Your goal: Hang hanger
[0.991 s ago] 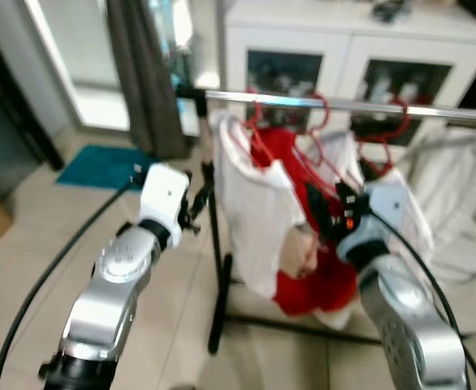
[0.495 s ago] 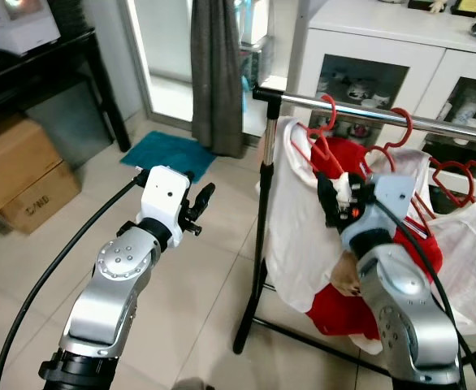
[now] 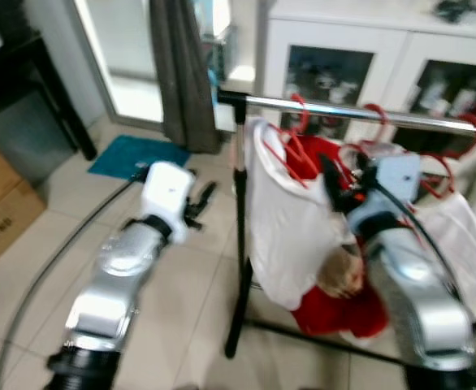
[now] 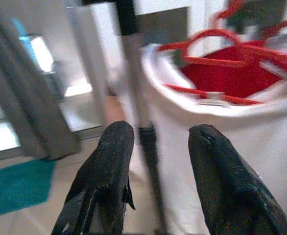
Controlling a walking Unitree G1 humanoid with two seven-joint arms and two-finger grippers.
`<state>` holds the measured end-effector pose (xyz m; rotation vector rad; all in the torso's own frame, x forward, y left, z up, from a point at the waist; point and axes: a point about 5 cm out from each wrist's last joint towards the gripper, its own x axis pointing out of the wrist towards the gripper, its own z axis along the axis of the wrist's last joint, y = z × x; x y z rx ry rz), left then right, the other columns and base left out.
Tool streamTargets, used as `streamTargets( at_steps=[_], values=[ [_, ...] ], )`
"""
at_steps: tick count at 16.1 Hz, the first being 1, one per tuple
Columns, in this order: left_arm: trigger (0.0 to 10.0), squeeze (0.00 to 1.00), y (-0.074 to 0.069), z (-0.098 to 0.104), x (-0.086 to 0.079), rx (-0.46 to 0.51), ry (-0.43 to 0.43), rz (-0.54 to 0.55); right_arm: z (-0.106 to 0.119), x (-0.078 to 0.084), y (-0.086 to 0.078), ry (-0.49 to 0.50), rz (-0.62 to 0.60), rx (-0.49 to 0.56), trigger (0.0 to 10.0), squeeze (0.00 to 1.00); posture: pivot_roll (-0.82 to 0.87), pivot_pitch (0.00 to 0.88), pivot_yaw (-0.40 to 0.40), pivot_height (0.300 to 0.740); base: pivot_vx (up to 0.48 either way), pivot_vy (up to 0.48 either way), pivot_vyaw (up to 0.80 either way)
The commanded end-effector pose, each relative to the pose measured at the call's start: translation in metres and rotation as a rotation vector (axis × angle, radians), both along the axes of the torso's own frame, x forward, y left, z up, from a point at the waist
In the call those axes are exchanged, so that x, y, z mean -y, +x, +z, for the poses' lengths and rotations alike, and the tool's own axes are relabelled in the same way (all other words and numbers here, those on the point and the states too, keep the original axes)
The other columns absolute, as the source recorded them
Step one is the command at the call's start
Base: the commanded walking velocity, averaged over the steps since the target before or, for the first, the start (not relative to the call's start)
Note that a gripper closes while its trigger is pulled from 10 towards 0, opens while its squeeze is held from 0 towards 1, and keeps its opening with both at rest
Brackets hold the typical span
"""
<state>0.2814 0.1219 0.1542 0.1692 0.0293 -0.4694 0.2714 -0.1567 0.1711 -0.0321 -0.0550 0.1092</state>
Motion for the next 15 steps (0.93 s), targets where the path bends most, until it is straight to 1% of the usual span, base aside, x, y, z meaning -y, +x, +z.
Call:
streamTargets(
  at_steps=[1, 2, 3, 5, 6, 7, 8, 9, 11, 12, 13, 15],
  values=[
    [10.0, 0.00, 0.000, 0.001, -0.008, 0.008, 0.012, 0.021, 0.002, -0.010, 0.000, -0.006, 0.040, -0.001, 10.0, 0.00, 0.00, 0.000, 0.011, 0.740, 0.000, 0.000, 0.45],
    [10.0, 0.00, 0.000, 0.001, -0.008, 0.008, 0.010, 0.020, 0.002, -0.009, 0.000, 0.006, 0.035, 0.005, 10.0, 0.00, 0.00, 0.000, 0.008, 0.740, 0.000, 0.000, 0.00],
    [10.0, 0.00, -0.002, 0.002, -0.007, 0.008, -0.001, -0.007, 0.003, -0.005, 0.002, 0.049, 0.016, -0.006, 10.0, 0.00, 0.00, 0.000, 0.008, 0.740, 0.000, 0.000, 0.00],
    [10.0, 0.00, -0.003, 0.002, -0.007, 0.006, 0.007, -0.032, 0.004, -0.004, 0.003, 0.050, 0.023, -0.019, 10.0, 0.00, 0.00, 0.000, 0.008, 0.740, 0.000, 0.000, 0.00],
    [10.0, 0.00, -0.004, 0.002, -0.007, 0.003, 0.015, -0.062, 0.005, -0.003, 0.005, 0.049, 0.051, -0.031, 10.0, 0.00, 0.00, 0.000, 0.009, 0.740, 0.000, 0.000, 0.00],
    [10.0, 0.00, -0.004, 0.003, -0.008, 0.002, 0.011, -0.103, 0.006, -0.001, 0.009, 0.028, 0.066, -0.060, 10.0, 0.70, 0.00, 0.000, 0.011, 0.740, 0.000, 0.000, 0.00],
    [10.0, 0.00, -0.005, 0.003, -0.010, -0.006, 0.021, -0.139, 0.008, 0.000, 0.015, 0.040, 0.086, -0.086, 10.0, 1.00, 0.00, 0.000, 0.012, 0.740, 0.000, 0.000, 0.00],
    [10.0, 0.00, -0.006, 0.002, -0.011, -0.016, 0.031, -0.159, 0.010, 0.000, 0.020, 0.044, 0.095, -0.091, 10.0, 1.00, 0.00, 0.000, 0.013, 0.740, 0.000, 0.000, 0.00],
    [10.0, 0.00, -0.006, 0.000, -0.015, -0.040, 0.063, -0.221, 0.017, -0.002, 0.046, 0.047, 0.145, -0.130, 10.0, 1.00, 0.00, 0.000, 0.019, 0.740, 0.000, 0.000, 0.00],
    [10.0, 0.00, -0.007, 0.000, -0.015, -0.044, 0.071, -0.246, 0.021, -0.004, 0.057, 0.056, 0.166, -0.129, 10.0, 1.00, 0.00, 0.000, 0.018, 0.740, 0.000, 0.000, 0.00],
    [10.0, 0.00, -0.008, 0.001, -0.015, -0.045, 0.080, -0.266, 0.025, -0.005, 0.068, 0.032, 0.174, -0.125, 10.0, 1.00, 0.00, 0.000, 0.018, 0.740, 0.000, 0.000, 0.00],
    [10.0, 0.00, -0.007, 0.001, -0.015, -0.038, 0.080, -0.252, 0.032, -0.006, 0.077, 0.020, 0.173, -0.116, 10.0, 1.00, 0.01, 0.000, 0.003, 0.740, 0.000, 0.000, 0.00]
  ],
)
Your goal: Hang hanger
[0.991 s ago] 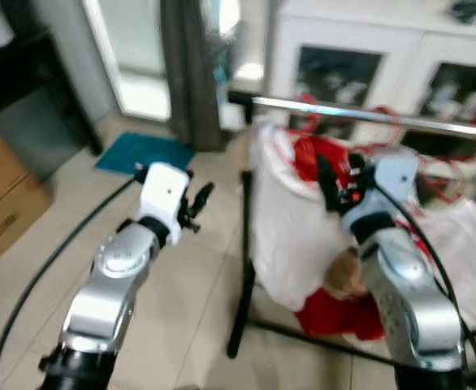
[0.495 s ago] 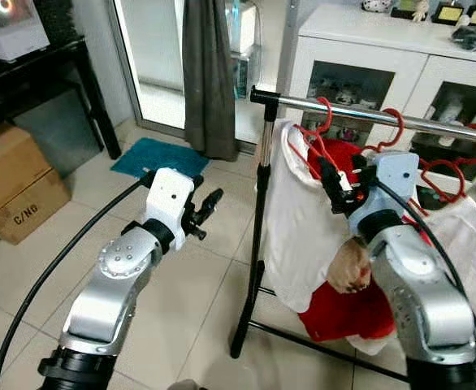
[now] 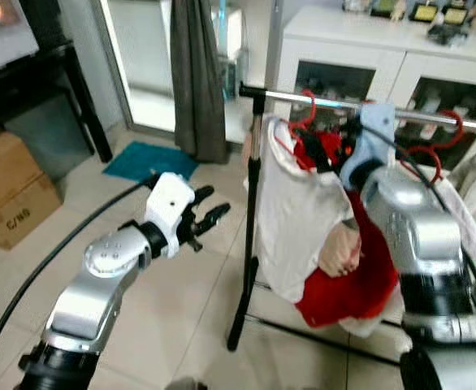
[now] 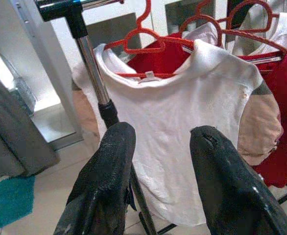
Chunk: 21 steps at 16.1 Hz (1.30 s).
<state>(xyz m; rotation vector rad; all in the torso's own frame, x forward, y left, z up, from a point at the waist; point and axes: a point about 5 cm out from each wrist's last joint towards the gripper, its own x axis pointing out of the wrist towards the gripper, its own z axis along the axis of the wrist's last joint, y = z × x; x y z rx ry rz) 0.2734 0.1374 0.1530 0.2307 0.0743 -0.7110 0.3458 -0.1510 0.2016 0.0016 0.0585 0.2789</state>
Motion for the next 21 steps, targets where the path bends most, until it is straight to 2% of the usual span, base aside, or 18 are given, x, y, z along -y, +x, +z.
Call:
streamTargets(
  at_steps=[1, 3, 4, 5, 6, 7, 9, 12, 14, 15, 16, 21],
  values=[
    [10.0, 0.00, 0.002, 0.001, 0.000, 0.003, 0.002, 0.031, 0.007, -0.002, 0.001, 0.016, 0.015, 0.032, 10.0, 1.00, 0.02, 0.000, -0.010, 0.740, 0.000, 0.000, 0.00],
    [10.0, 0.00, 0.006, -0.001, -0.004, 0.024, -0.063, 0.206, -0.008, -0.001, -0.024, 0.091, -0.016, 0.038, 10.0, 1.00, 0.02, 0.000, -0.030, 0.740, 0.000, 0.000, 0.00],
    [10.0, 0.00, 0.006, -0.001, -0.004, 0.024, -0.063, 0.206, -0.008, -0.001, -0.024, 0.091, -0.016, 0.038, 10.0, 1.00, 0.02, 0.000, -0.030, 0.740, 0.000, 0.000, 0.00],
    [10.0, 0.00, 0.004, -0.007, -0.005, 0.001, -0.093, 0.288, -0.023, -0.007, -0.053, 0.168, -0.041, 0.048, 10.0, 1.00, 0.00, 0.000, -0.016, 0.740, 0.000, 0.000, 0.00],
    [10.0, 0.00, 0.001, -0.009, -0.004, -0.002, -0.102, 0.311, -0.032, -0.011, -0.074, 0.206, -0.053, 0.044, 10.0, 1.00, -0.01, 0.000, -0.009, 0.740, 0.000, 0.000, 0.00],
    [10.0, 0.00, 0.000, -0.008, -0.003, 0.016, -0.098, 0.312, -0.037, -0.014, -0.085, 0.222, -0.064, 0.032, 10.0, 1.00, -0.02, 0.000, 0.002, 0.740, 0.000, 0.000, 0.00],
    [10.0, 0.00, 0.002, -0.007, -0.004, 0.007, -0.122, 0.335, -0.044, -0.017, -0.093, 0.224, -0.083, 0.007, 10.0, 1.00, -0.02, 0.000, 0.017, 0.740, 0.000, 0.000, 0.00],
    [10.0, 0.00, 0.004, -0.004, -0.002, 0.024, -0.113, 0.321, -0.045, -0.014, -0.098, 0.228, -0.132, 0.001, 10.0, 1.00, -0.02, 0.000, 0.020, 0.740, 0.000, 0.000, 0.00],
    [10.0, 0.00, 0.005, -0.004, -0.001, 0.025, -0.090, 0.312, -0.047, -0.013, -0.098, 0.183, -0.133, -0.001, 10.0, 1.00, -0.01, 0.000, 0.012, 0.740, 0.000, 0.000, 0.00],
    [10.0, 0.00, 0.003, -0.004, -0.001, 0.032, -0.091, 0.299, -0.047, -0.015, -0.096, 0.170, -0.132, -0.003, 10.0, 0.54, 0.00, 0.000, 0.003, 0.740, 0.000, 0.000, 0.00],
    [10.0, 0.00, 0.003, -0.004, -0.001, 0.032, -0.093, 0.300, -0.047, -0.016, -0.095, 0.171, -0.131, -0.003, 10.0, 0.00, 0.00, 0.000, 0.000, 0.740, 0.000, 0.000, 0.00],
    [10.0, 0.00, 0.002, -0.003, -0.003, 0.035, -0.103, 0.305, -0.047, -0.018, -0.092, 0.170, -0.128, -0.012, 10.0, 0.00, 0.00, 0.000, -0.008, 0.740, 0.238, 0.000, 0.00]
  ],
)
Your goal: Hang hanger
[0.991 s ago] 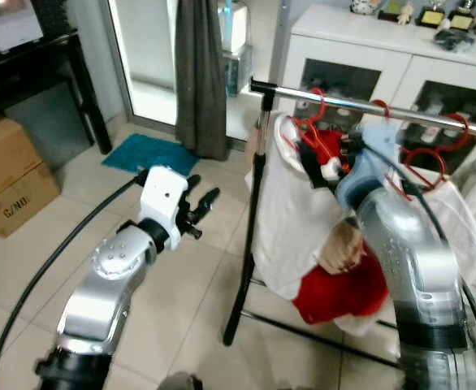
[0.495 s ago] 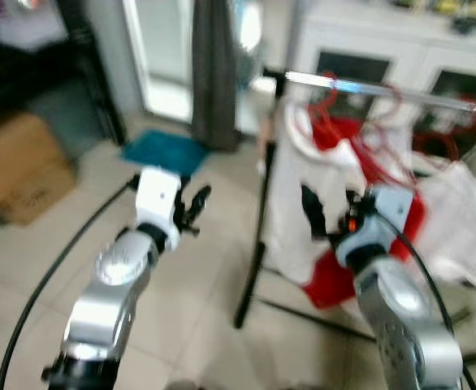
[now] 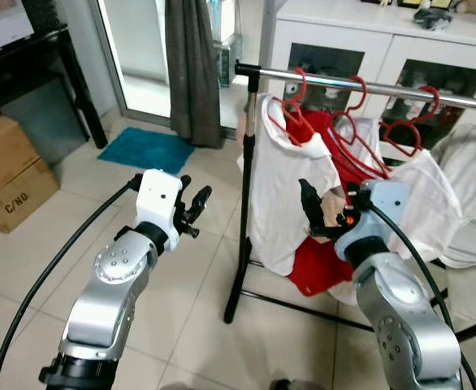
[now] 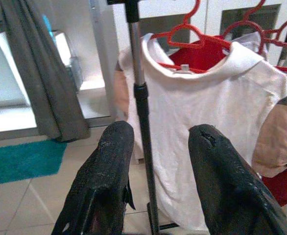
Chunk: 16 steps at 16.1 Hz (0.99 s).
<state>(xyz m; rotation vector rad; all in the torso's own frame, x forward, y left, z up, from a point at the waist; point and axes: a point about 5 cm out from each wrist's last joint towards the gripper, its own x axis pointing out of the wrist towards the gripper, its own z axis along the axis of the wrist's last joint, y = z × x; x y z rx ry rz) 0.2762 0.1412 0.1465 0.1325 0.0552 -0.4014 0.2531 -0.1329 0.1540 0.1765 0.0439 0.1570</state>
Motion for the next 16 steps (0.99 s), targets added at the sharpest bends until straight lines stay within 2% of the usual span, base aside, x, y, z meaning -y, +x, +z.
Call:
streamTargets(
  at_steps=[1, 8, 11, 14, 16],
  values=[
    [10.0, 0.00, -0.002, 0.004, 0.001, 0.015, -0.007, -0.006, 0.000, 0.000, 0.001, -0.003, -0.004, -0.007, 10.0, 0.00, 0.00, 0.000, -0.006, 0.740, 0.307, 0.000, -0.46],
    [10.0, 0.00, -0.001, 0.004, 0.004, 0.014, -0.011, -0.021, 0.001, 0.001, 0.000, -0.011, -0.015, 0.003, 10.0, 0.00, 0.00, 0.000, 0.000, 0.740, 0.325, 0.000, 0.00],
    [10.0, 0.00, -0.001, 0.005, 0.005, 0.013, -0.012, -0.026, 0.002, 0.001, 0.002, -0.088, -0.015, 0.012, 10.0, 0.00, 0.00, 0.000, -0.004, 0.740, 0.336, 0.000, 0.00],
    [10.0, 0.00, -0.002, 0.004, 0.004, 0.012, -0.006, -0.029, 0.005, 0.001, 0.006, -0.115, -0.019, 0.031, 10.0, 0.00, 0.00, 0.001, -0.010, 0.740, 0.336, 0.000, 0.80],
    [10.0, 0.00, -0.003, 0.004, 0.004, 0.012, -0.004, -0.030, 0.011, 0.005, 0.009, -0.096, -0.034, 0.058, 10.0, 0.00, 0.00, 0.002, -0.013, 0.740, 0.337, 0.000, 0.00]
  ],
)
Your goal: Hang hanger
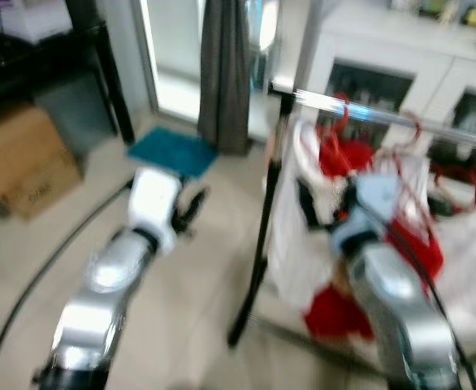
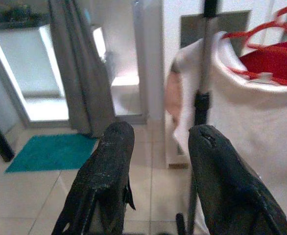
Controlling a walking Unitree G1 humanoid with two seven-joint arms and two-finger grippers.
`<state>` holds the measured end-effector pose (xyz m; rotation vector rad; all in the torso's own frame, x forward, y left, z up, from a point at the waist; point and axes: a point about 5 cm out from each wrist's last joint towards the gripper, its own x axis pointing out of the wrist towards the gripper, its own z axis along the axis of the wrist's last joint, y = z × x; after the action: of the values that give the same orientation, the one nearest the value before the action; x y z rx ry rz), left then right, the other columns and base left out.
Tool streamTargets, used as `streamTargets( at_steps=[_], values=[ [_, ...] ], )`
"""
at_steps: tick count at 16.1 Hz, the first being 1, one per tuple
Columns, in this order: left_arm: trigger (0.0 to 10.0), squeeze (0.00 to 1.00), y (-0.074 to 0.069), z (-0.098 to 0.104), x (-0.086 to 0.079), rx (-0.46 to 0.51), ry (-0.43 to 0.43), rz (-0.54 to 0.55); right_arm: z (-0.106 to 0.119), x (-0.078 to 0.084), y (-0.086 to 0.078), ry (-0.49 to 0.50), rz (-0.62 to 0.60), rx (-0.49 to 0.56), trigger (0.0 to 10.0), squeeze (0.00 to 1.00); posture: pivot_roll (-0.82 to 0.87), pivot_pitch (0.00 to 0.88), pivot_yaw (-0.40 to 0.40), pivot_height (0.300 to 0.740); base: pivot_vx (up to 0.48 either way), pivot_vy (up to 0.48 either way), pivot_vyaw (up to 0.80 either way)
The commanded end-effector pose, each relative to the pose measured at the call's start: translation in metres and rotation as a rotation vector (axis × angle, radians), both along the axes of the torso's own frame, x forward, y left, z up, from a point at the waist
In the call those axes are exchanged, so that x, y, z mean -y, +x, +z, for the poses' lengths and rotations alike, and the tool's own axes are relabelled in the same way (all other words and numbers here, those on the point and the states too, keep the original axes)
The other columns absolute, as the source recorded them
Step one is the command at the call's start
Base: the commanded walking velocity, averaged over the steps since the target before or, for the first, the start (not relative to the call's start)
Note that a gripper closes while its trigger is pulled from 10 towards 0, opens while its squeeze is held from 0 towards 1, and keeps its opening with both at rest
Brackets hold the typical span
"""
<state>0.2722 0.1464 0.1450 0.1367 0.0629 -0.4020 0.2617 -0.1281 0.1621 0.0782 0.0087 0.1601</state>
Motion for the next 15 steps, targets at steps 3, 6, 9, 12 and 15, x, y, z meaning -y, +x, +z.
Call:
streamTargets(
  at_steps=[3, 6, 9, 12, 15],
  values=[
    [10.0, 0.00, 0.001, 0.006, 0.009, 0.020, -0.010, -0.031, 0.008, 0.014, 0.003, 0.001, -0.046, 0.030, 10.0, 0.00, 0.00, 0.003, -0.016, 0.740, 0.340, 0.000, 0.00],
    [10.0, 0.00, 0.001, 0.006, 0.010, 0.022, -0.006, -0.044, 0.013, 0.016, 0.005, -0.038, -0.056, 0.049, 10.0, 0.00, 0.00, 0.007, -0.018, 0.740, 0.335, 0.000, 0.00],
    [10.0, 0.00, -0.004, 0.006, 0.015, 0.010, 0.017, -0.171, 0.014, 0.033, 0.013, -0.098, -0.131, -0.002, 10.0, 0.00, 0.00, 0.009, -0.021, 0.740, 0.000, 0.000, 0.00],
    [10.0, 0.00, -0.008, 0.011, 0.017, 0.009, 0.027, -0.308, 0.024, 0.049, 0.019, -0.149, -0.138, -0.038, 10.0, 0.00, 0.00, 0.005, -0.022, 0.740, 0.000, 0.000, 0.00],
    [10.0, 0.00, -0.008, 0.010, 0.015, -0.013, 0.055, -0.390, 0.031, 0.060, 0.020, -0.189, -0.086, -0.087, 10.0, 0.00, 0.00, 0.002, -0.024, 0.740, 0.000, 0.000, 0.00]
  ],
)
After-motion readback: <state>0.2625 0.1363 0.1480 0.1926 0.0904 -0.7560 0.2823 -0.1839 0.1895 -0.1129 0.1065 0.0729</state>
